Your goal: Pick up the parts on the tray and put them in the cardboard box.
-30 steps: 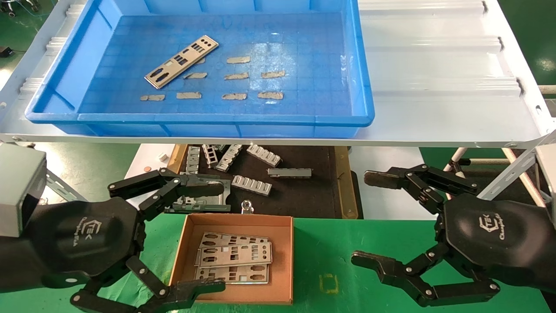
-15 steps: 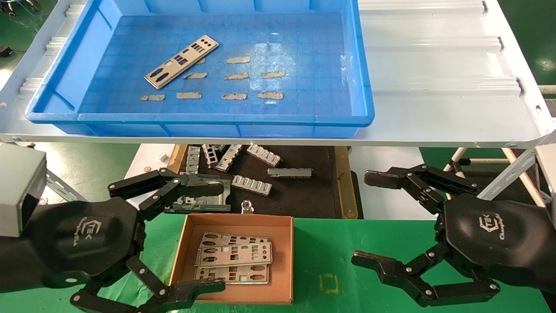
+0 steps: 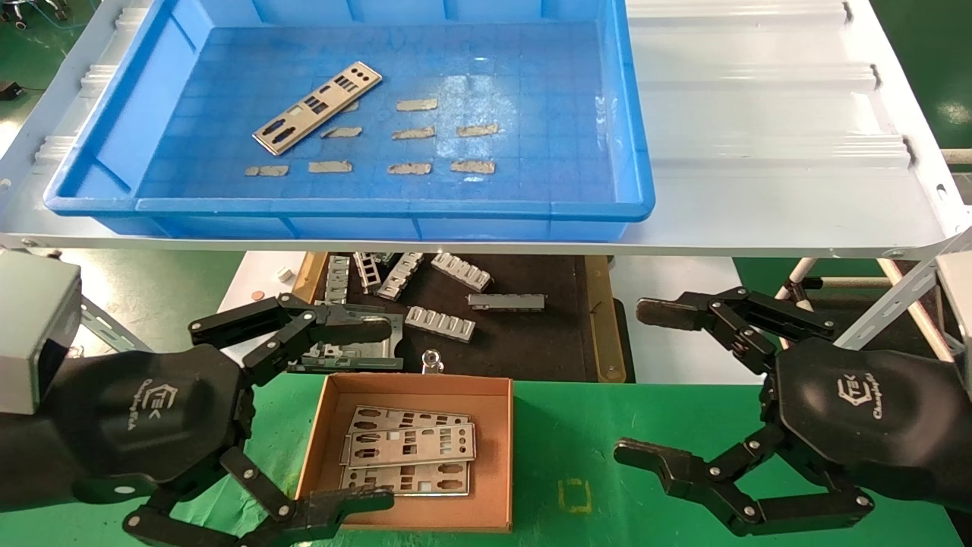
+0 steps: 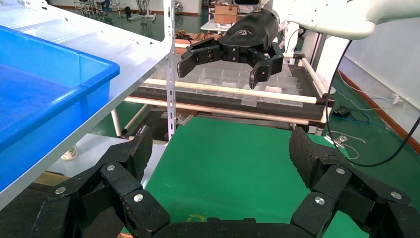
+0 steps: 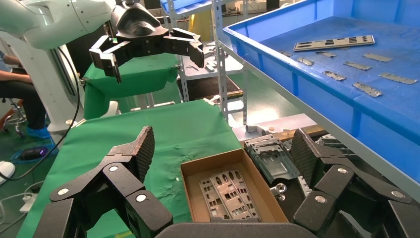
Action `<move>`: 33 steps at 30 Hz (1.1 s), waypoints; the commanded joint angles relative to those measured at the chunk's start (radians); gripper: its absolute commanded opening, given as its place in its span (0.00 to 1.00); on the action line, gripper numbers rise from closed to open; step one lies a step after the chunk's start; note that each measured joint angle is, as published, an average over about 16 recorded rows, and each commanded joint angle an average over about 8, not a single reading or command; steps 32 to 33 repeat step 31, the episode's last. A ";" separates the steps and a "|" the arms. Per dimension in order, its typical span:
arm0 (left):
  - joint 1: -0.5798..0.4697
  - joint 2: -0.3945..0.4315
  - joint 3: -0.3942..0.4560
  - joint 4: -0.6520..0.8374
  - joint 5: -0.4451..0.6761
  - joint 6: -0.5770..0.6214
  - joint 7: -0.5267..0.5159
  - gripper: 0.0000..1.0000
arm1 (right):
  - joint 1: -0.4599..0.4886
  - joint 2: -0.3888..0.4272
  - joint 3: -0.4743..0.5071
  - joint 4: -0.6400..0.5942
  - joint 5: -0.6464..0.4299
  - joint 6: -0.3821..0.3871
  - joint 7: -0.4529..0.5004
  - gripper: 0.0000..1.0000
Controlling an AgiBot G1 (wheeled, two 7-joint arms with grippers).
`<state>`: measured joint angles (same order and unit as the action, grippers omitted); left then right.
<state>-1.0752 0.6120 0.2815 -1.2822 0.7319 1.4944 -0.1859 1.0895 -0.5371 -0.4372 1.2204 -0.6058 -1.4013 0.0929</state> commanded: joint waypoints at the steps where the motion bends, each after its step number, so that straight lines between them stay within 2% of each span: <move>1: 0.000 0.000 0.000 0.000 0.000 0.000 0.000 1.00 | 0.000 0.000 0.000 0.000 0.000 0.000 0.000 1.00; 33: 0.000 0.000 0.000 0.000 0.000 0.000 0.000 1.00 | 0.000 0.000 0.000 0.000 0.000 0.000 0.000 1.00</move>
